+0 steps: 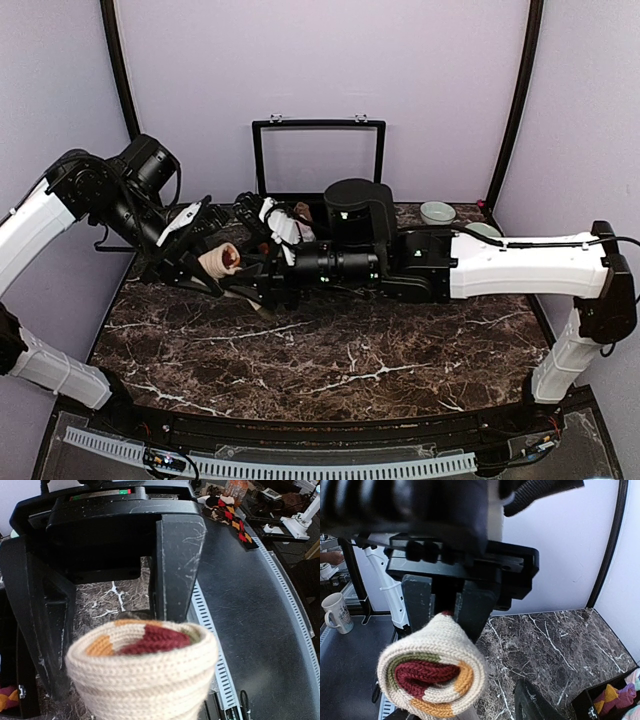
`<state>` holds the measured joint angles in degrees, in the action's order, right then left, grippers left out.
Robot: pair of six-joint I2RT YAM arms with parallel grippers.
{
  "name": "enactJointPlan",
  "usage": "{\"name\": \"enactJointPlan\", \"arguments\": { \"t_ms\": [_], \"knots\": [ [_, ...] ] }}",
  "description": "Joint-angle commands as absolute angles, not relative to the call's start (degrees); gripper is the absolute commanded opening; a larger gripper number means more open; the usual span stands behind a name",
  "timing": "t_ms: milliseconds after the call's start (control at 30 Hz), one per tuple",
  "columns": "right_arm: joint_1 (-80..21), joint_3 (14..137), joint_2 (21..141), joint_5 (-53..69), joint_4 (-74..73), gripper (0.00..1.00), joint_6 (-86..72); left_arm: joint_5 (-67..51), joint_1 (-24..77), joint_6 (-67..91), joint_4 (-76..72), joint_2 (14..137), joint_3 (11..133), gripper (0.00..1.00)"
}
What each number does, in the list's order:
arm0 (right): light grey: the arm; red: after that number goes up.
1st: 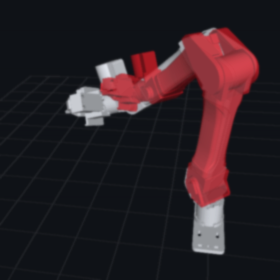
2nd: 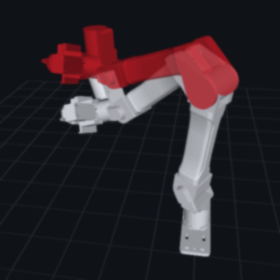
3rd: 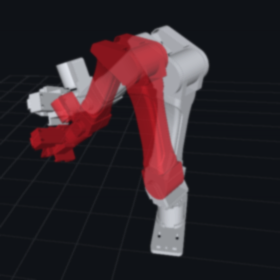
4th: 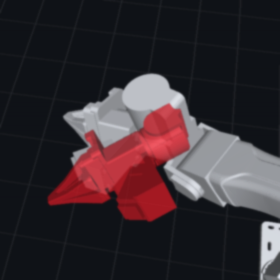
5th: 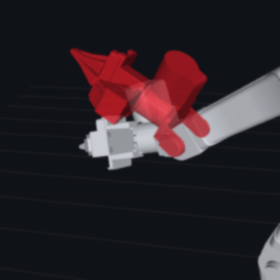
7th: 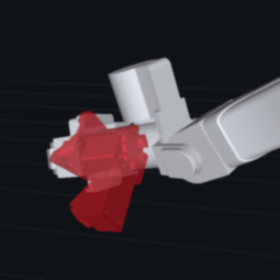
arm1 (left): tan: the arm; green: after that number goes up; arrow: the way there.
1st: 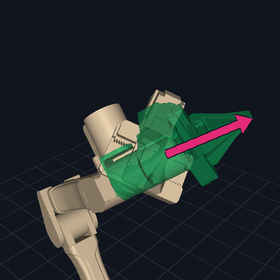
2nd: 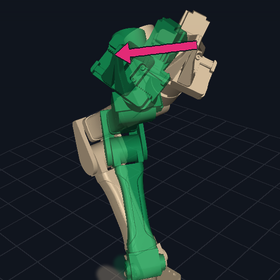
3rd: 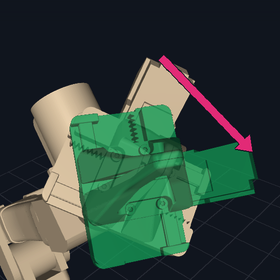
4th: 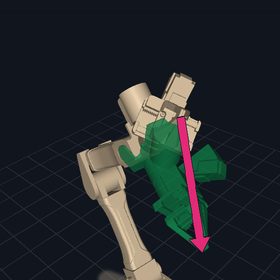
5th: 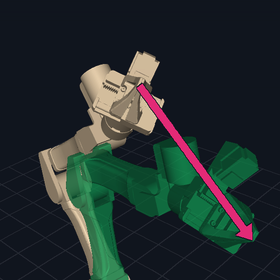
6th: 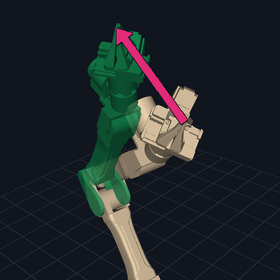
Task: Roll the socks
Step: Roll the sock.
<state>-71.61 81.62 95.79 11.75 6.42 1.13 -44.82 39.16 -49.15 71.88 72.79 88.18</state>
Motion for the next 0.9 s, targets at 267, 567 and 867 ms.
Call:
{"name": "enactJointPlan", "arguments": {
  "t_ms": [267,567,867],
  "knots": [
    [-73.5,88.9,95.1,17.9,8.9,0.58,7.6,-55.7,39.5,-53.6,83.9,75.4,90.9,0.0],
    [-74.0,91.5,97.7,20.6,5.3,0.06,5.9,-55.7,39.5,-51.5,82.6,75.7,92.7,0.02],
    [-73.9,88.4,97.9,3.3,4.2,0.0,3.9,-44.2,39.5,-42.1,71.1,72.3,97.5,0.48]
  ]
}}
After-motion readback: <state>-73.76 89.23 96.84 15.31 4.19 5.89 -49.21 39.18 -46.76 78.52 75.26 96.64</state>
